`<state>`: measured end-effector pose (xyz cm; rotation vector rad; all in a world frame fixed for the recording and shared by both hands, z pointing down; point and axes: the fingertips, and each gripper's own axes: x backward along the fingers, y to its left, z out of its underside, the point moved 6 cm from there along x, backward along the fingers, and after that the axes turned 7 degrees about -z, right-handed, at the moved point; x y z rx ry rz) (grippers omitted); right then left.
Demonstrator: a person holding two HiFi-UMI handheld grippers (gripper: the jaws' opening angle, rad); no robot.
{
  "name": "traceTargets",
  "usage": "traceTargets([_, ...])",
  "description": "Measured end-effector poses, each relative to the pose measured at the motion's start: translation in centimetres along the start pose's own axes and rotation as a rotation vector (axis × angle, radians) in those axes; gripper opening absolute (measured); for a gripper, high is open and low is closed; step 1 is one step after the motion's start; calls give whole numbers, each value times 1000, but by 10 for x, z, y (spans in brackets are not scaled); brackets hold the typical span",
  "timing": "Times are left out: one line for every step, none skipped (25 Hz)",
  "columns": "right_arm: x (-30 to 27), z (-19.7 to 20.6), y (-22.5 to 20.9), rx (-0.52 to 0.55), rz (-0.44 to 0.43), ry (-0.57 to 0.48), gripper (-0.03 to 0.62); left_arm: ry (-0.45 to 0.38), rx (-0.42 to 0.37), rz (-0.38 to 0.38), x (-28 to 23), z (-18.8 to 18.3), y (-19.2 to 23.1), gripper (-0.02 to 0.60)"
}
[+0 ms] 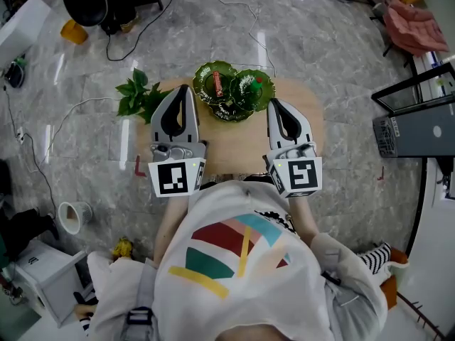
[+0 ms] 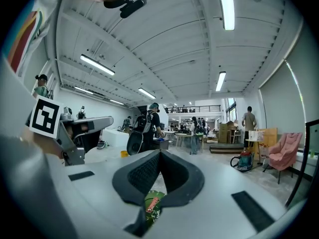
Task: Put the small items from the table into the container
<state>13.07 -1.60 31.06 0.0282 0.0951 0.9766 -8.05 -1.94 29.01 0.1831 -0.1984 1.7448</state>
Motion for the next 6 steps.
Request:
traceTargets([0,0,0,-1,0,0,12,0,-1,0,0,-1,0,8])
traceTargets([0,-1,1,-1,0,0,12,0,-2,0,0,-1,0,8])
traceTargets([0,-1,1,-1,0,0,12,0,-3,1,0,-1,0,8])
traceTargets([0,-1,2,0,0,0,12,1,-4,1,1,-2,0,8])
traceTargets([1,-1,2,0,-1,0,12,1,-4,2,1,-2,0,8])
traceTargets([1,-1,2,1,-1,0,12,1,-4,3,1,-2,0,8])
